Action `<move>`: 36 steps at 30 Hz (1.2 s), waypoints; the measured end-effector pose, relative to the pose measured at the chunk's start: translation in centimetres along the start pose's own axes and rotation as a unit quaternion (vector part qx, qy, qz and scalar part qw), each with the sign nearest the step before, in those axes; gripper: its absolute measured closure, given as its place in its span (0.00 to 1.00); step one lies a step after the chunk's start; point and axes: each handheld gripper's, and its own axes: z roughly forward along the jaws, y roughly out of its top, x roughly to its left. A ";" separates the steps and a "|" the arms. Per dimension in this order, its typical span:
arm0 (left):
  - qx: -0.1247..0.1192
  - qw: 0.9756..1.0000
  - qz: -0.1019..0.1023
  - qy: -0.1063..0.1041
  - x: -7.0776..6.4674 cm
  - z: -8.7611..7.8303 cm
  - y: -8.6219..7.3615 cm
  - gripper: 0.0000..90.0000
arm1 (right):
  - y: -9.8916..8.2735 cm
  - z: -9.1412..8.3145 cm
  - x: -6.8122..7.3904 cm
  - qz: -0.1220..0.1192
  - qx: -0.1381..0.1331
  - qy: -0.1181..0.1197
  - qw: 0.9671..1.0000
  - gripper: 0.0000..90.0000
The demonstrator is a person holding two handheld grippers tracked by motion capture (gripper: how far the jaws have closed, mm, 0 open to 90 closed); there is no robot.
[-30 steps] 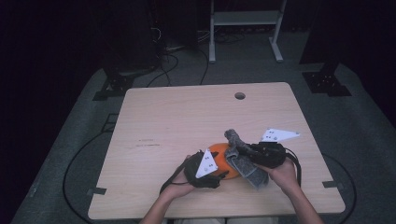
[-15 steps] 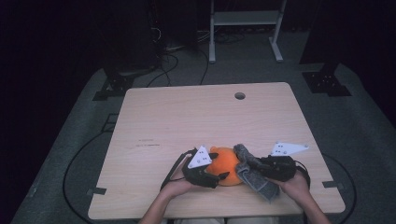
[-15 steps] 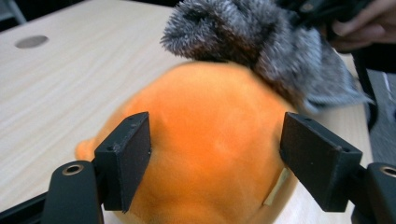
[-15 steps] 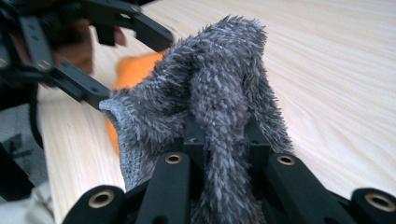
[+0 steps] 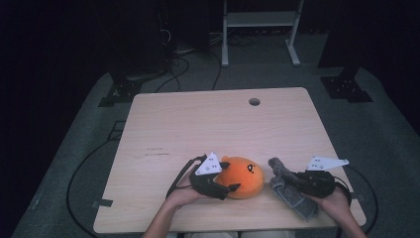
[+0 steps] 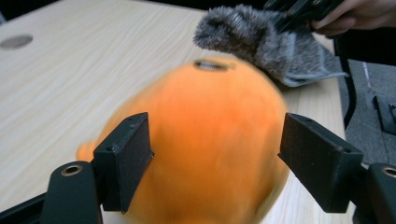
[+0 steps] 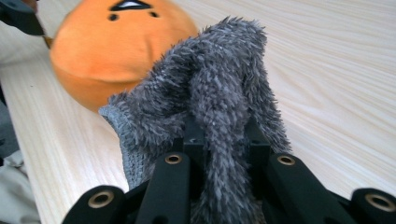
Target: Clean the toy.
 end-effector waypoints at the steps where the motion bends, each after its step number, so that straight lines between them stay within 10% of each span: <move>1: 0.001 1.000 0.004 -0.004 0.0 0.2 0.3 0.25 | -0.2 -0.3 -0.3 0.001 -0.001 -0.004 1.000 0.84; 7: 0.002 1.000 -0.005 -0.006 1.5 1.6 2.1 0.27 | -0.9 -0.9 -1.7 0.013 -0.002 -0.025 1.000 0.84; 15: 0.074 0.997 -0.019 -0.025 1.7 3.6 1.9 0.31 | -1.5 -0.1 -2.7 0.006 0.019 -0.036 0.999 0.81; 23: 0.104 0.995 -0.001 -0.003 0.4 4.3 1.6 0.53 | -1.7 0.0 -2.7 0.010 0.010 -0.027 1.000 0.57; 36: 0.062 0.998 -0.018 0.016 1.1 2.2 2.1 0.63 | -1.4 -0.9 -2.3 0.012 -0.051 -0.022 0.998 0.44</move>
